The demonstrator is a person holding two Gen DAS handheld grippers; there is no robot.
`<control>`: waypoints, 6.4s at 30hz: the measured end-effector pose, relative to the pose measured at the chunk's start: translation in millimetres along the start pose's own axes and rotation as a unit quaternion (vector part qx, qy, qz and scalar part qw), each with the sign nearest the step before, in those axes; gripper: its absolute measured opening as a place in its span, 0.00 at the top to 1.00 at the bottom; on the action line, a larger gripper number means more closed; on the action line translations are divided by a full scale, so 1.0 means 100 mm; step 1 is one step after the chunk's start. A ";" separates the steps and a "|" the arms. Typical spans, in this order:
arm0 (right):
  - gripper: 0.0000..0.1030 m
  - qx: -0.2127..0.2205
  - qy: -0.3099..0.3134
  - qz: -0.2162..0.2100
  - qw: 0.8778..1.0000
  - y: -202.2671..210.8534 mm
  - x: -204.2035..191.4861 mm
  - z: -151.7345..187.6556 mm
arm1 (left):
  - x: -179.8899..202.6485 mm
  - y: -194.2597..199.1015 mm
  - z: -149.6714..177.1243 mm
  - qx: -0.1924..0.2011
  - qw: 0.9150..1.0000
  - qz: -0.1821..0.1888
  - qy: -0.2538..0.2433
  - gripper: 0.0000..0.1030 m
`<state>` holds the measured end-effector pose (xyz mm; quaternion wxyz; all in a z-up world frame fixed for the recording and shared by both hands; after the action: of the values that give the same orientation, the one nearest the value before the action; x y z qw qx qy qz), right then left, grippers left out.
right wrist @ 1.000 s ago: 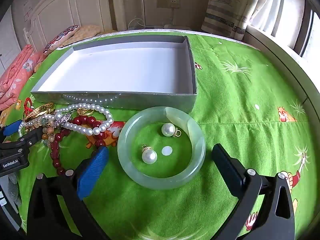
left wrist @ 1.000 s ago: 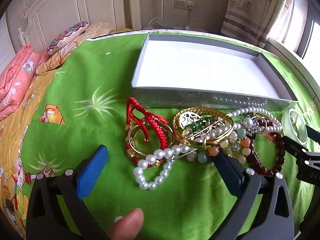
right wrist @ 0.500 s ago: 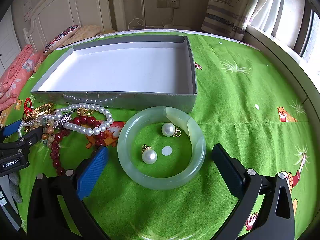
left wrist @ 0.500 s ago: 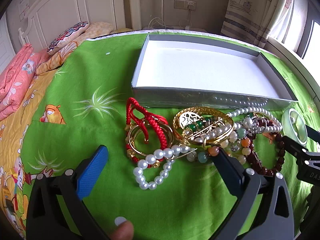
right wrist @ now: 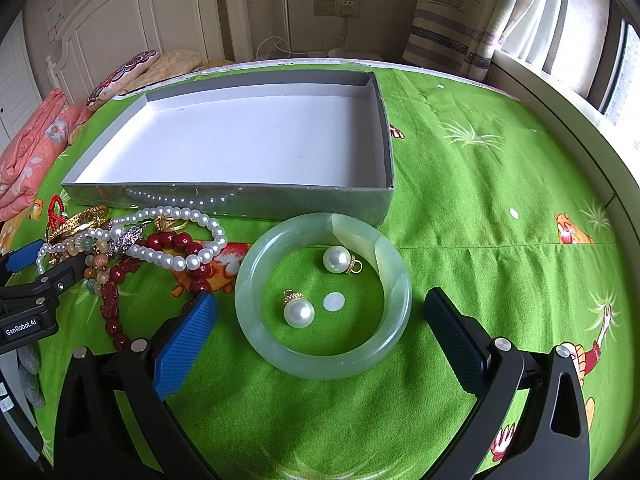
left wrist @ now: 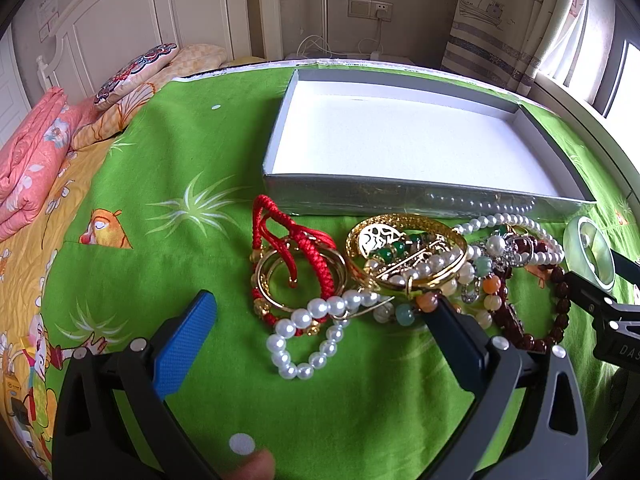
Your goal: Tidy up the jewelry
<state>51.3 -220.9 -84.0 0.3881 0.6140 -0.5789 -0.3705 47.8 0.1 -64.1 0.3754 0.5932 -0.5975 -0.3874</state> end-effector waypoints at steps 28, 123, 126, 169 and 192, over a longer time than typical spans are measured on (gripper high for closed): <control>0.04 0.000 0.000 0.000 1.000 0.00 0.00 0.00 | 0.00 0.00 0.00 0.000 1.000 0.000 0.000 0.02; 0.85 0.117 0.047 -0.203 0.971 0.62 0.09 0.08 | 0.48 0.38 0.01 0.058 0.965 -0.019 -0.256 0.75; 0.85 0.127 0.043 -0.211 0.968 0.66 0.11 0.09 | 0.54 0.34 0.00 0.054 0.961 -0.013 -0.270 0.83; 0.85 0.166 0.107 -0.163 0.967 0.76 -0.12 -0.58 | 0.38 0.84 -1.04 0.098 0.971 0.189 -0.106 0.93; 0.73 0.112 0.107 -0.159 0.975 0.39 -0.25 -0.68 | -0.17 0.38 -1.05 0.114 0.986 0.115 0.030 0.32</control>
<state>94.9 -193.5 -19.1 0.3123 0.7737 -0.4672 -0.2925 127.9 15.2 14.4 0.3652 0.5712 -0.6902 -0.2529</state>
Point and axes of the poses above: each gripper's, at about its wrist camera, not at the fingertips, and y roughly against the way its jaws point, x to its right, z to its underside, the point moved 8 cm from there along -y, roughly the way its jaws point, and after that the axes turned 12 degrees about -x, right-handed, at the moved point
